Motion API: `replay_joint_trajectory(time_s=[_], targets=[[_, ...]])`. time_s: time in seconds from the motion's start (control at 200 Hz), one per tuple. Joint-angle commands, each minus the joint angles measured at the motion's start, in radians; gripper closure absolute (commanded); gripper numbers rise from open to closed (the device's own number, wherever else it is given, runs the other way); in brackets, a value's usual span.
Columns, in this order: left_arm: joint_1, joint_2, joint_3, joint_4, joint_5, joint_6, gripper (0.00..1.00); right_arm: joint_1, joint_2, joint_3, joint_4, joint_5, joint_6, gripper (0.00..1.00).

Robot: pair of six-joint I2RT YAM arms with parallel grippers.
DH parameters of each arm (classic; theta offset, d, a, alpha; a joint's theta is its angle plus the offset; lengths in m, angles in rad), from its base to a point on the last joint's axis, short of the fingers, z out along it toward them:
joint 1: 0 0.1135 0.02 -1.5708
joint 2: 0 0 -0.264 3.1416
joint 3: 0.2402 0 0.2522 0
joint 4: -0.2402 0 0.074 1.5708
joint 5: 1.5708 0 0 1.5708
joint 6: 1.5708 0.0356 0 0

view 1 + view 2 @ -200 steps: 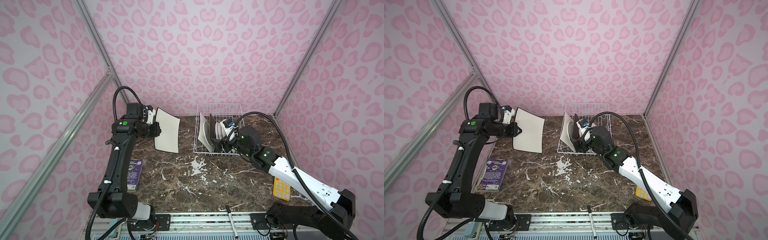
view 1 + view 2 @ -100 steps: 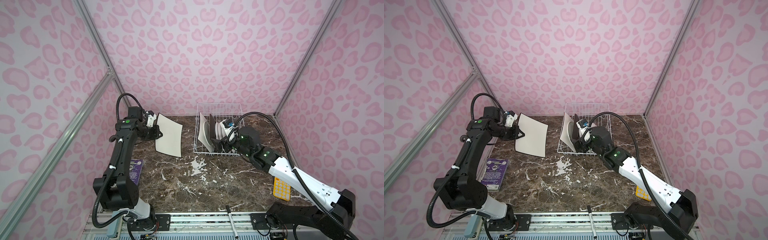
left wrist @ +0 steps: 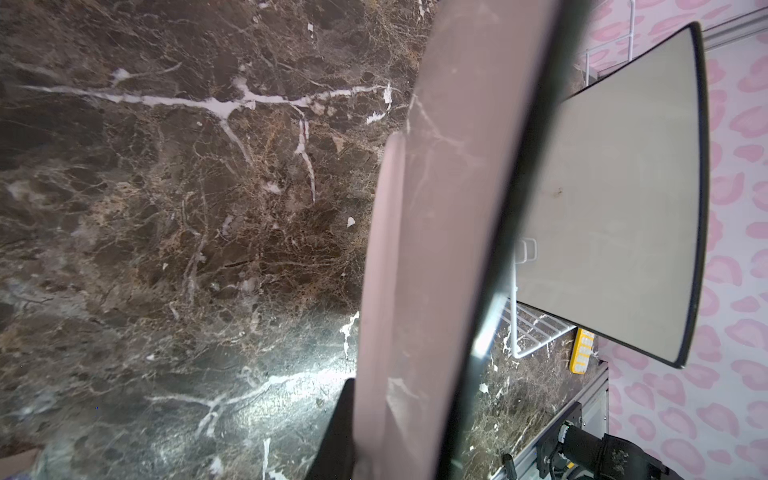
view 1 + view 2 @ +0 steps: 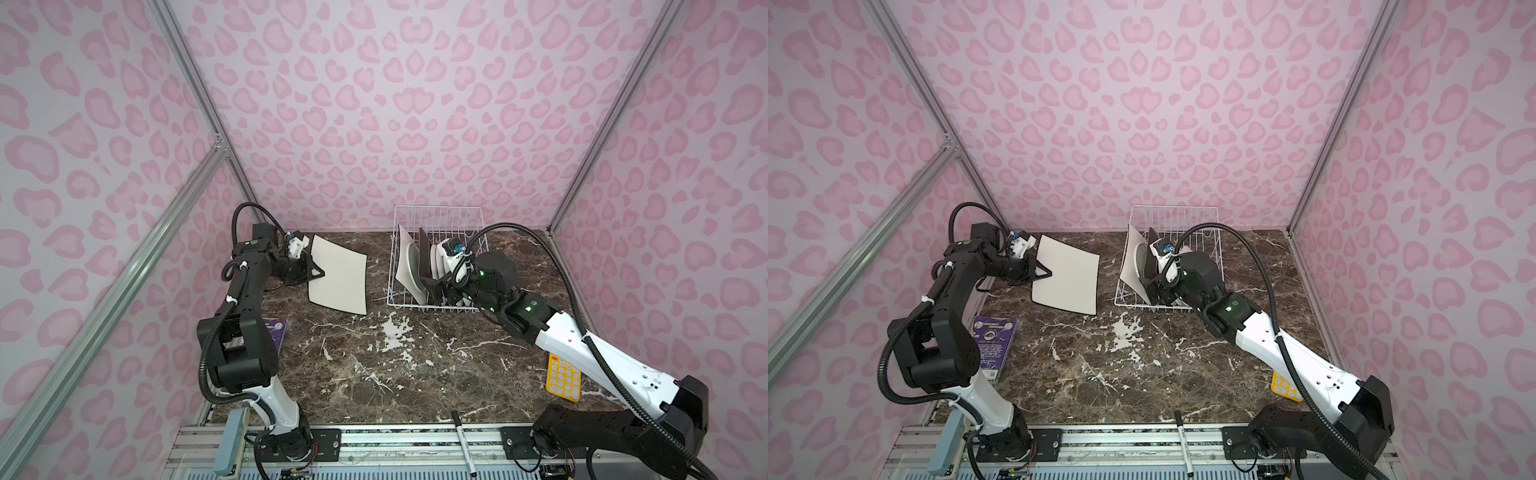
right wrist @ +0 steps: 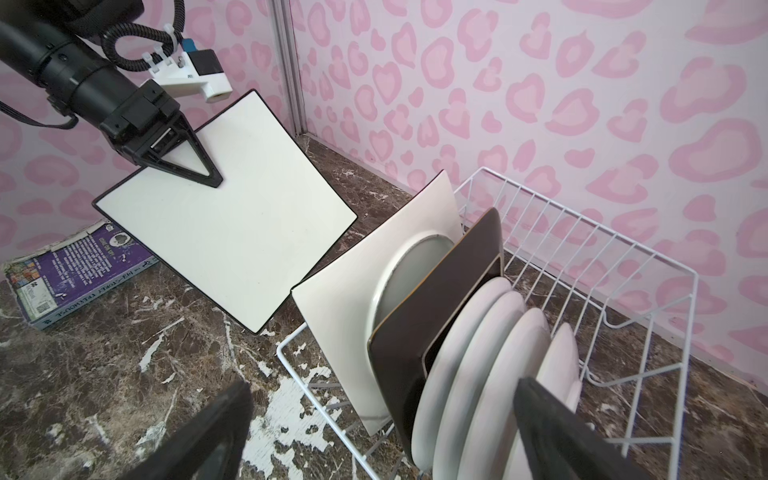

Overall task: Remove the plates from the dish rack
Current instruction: 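Carry the square white plate with the left gripper beside the rack, lowering it, then lay the plate flat on the table with the left gripper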

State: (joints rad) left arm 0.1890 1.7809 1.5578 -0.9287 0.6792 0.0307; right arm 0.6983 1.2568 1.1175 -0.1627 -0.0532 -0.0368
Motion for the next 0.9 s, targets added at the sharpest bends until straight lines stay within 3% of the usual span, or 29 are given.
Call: replay_joint_trajectory(time_s=[0.0, 0.545, 0.895], targets=[[0.007, 0.042, 0.023, 0.038, 0.142, 0.054, 0.96, 0.003, 0.006, 0.005, -0.006, 0.021, 0.001, 0.01], [0.083, 0.254, 0.056, 0.009, 0.266, 0.115, 0.97, 0.015, 0.019, 0.015, -0.023, 0.03, 0.002, 0.0], [0.095, 0.343, 0.08, -0.019, 0.228, 0.111, 0.96, 0.018, 0.01, 0.015, -0.023, 0.036, 0.0, 0.01]])
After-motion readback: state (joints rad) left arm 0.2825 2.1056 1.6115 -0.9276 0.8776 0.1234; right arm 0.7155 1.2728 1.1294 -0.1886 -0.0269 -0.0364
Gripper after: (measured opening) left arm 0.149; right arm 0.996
